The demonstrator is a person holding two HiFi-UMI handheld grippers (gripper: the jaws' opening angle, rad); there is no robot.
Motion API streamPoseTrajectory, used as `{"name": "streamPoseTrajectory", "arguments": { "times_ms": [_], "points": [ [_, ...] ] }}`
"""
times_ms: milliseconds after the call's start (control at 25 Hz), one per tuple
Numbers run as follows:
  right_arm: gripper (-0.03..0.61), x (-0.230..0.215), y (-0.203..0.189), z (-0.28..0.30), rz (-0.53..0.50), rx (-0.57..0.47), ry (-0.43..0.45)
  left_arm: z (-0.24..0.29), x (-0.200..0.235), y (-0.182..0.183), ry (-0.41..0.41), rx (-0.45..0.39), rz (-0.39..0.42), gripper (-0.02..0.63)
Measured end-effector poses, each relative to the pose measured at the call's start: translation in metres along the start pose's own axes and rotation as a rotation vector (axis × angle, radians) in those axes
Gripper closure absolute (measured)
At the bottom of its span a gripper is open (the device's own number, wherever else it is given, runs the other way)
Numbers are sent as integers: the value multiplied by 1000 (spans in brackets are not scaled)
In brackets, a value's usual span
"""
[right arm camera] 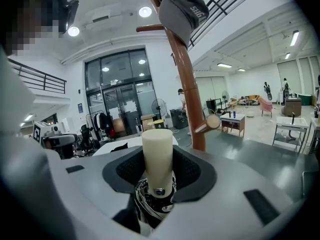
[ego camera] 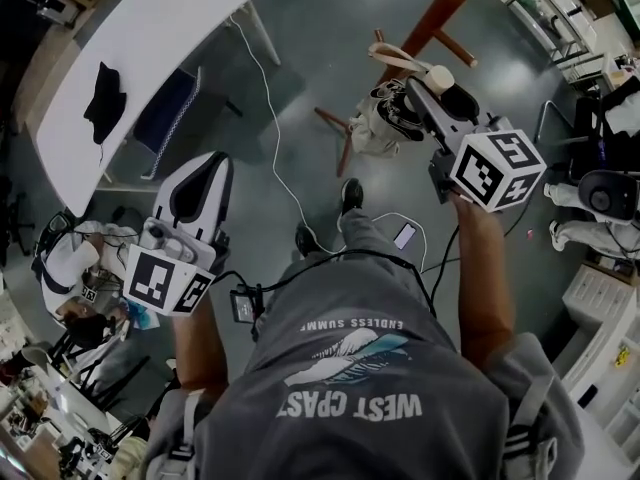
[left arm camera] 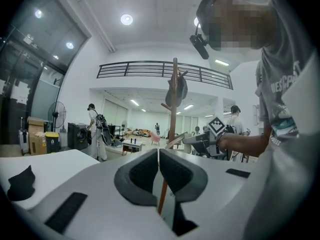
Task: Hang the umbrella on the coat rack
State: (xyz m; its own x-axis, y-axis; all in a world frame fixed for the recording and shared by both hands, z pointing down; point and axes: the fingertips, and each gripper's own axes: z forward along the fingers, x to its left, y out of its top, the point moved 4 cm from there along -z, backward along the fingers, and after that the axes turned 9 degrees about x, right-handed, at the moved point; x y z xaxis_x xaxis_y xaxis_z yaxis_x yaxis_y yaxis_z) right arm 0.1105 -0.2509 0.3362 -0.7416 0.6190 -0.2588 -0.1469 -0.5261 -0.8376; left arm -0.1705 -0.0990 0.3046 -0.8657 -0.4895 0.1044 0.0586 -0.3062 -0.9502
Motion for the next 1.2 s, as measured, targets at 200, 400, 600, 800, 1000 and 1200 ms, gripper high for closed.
{"name": "streamPoseTrajectory", "arguments": {
  "times_ms": [200,400,600,800,1000,1200],
  "points": [
    [405,-6,-10,22,14,32,6,7,7,-8,2,17,-16,591],
    [405,-14,-21,39,25,64,7,13,10,-13,4,34,-29,591],
    [405,-17,-32,49,45,90,8,13,11,-17,6,48,-41,591],
    [405,-19,-42,57,54,114,4,14,14,-19,6,56,-46,591],
    [403,-27,-55,68,57,151,1,24,15,-22,3,69,-55,591],
    [403,-28,-70,74,56,185,1,30,14,-25,-2,75,-64,591]
  ]
}}
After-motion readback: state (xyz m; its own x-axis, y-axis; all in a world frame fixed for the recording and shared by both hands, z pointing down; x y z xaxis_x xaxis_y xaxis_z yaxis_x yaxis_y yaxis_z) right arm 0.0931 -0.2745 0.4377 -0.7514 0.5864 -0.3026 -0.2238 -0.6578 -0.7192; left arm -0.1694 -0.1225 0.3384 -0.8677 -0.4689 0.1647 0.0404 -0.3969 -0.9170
